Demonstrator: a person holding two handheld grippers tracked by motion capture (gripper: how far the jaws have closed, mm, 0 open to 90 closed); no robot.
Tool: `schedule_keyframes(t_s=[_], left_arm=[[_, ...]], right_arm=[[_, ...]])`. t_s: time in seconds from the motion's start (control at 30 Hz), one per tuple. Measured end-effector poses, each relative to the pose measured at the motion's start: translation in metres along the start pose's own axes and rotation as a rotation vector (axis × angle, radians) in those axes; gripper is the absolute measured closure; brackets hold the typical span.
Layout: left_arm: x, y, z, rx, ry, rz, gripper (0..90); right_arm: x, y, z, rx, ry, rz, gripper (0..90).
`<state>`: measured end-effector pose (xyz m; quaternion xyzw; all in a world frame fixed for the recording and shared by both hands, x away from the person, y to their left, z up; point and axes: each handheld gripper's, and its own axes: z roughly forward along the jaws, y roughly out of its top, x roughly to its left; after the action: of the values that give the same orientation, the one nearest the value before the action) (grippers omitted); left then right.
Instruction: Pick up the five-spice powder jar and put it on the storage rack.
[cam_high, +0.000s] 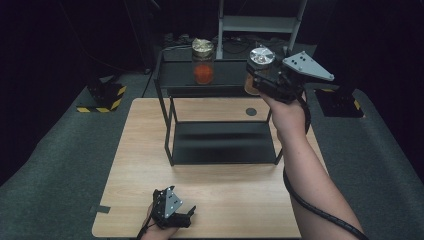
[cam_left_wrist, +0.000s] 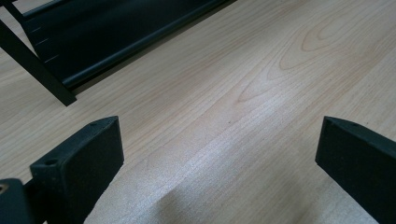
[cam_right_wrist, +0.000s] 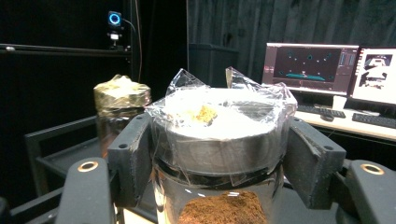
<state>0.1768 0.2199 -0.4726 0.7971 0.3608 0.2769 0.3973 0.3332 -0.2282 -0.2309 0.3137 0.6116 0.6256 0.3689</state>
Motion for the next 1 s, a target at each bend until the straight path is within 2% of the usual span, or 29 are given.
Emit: schedule_keyframes(t_s=[0.3, 0.4, 0.7, 1.0], left_arm=[[0.001, -0.001, -0.001, -0.006, -0.005, 0.004, 1.2], [0.001, -0.002, -0.001, -0.009, -0.009, 0.004, 1.2], [0.002, -0.003, -0.002, -0.018, -0.01, 0.002, 1.2], [0.002, -0.004, -0.002, -0.021, -0.012, 0.004, 1.2]], right_arm=[[-0.004, 0.004, 0.019, 0.008, -0.016, 0.03, 31.8], [-0.006, 0.003, 0.027, 0.016, -0.025, 0.02, 31.8], [-0.015, -0.004, 0.048, 0.023, -0.041, 0.044, 31.8], [-0.019, -0.008, 0.058, 0.034, -0.042, 0.052, 31.8]])
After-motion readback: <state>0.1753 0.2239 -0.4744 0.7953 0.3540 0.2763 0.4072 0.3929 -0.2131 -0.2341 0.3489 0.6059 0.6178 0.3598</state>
